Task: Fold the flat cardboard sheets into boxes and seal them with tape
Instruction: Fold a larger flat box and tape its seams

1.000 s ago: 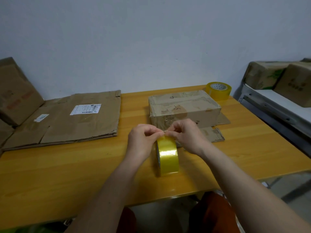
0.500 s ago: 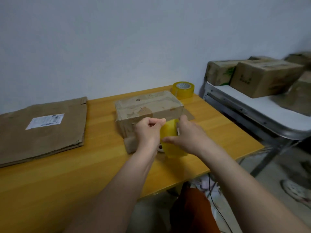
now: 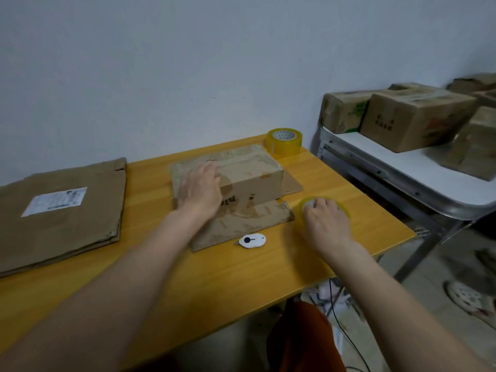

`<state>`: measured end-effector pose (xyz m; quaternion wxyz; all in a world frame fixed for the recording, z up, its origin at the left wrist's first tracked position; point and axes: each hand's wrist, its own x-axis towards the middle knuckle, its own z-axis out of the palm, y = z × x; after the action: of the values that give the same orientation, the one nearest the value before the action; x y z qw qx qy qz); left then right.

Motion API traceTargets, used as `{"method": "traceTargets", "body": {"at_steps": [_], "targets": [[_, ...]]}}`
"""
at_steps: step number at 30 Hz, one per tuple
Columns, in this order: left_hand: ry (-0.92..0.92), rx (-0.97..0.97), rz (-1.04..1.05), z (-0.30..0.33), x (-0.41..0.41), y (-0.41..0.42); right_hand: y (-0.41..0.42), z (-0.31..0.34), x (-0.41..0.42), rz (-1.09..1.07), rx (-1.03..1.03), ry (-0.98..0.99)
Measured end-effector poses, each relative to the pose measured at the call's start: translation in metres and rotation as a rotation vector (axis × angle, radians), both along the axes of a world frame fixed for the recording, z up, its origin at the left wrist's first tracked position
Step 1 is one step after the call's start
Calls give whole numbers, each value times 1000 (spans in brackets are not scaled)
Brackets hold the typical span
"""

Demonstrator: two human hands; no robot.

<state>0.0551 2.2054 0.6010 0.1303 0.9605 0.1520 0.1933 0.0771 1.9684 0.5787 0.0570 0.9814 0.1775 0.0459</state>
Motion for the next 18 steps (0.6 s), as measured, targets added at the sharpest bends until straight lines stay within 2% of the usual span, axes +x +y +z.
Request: {"method": "traceTargets", "body": {"at_steps": [2, 3, 6, 8, 12, 16, 18], "targets": [[194, 79, 38, 5, 4, 26, 18, 3, 1, 54, 173, -27], [270, 97, 35, 6, 4, 35, 30, 6, 0, 91, 348, 64], [320, 147, -5, 1, -5, 50, 72, 12, 1, 151, 873, 599], [277, 168, -1, -1, -17, 51, 99, 11, 8, 125, 1065, 787], [183, 221, -12, -1, -49, 52, 138, 7, 29, 135, 1302, 881], [64, -38, -81, 14, -67, 74, 155, 13, 32, 221, 1375, 1042], [187, -23, -49, 11, -69, 89, 163, 20, 29, 207, 1348, 1025]]}}
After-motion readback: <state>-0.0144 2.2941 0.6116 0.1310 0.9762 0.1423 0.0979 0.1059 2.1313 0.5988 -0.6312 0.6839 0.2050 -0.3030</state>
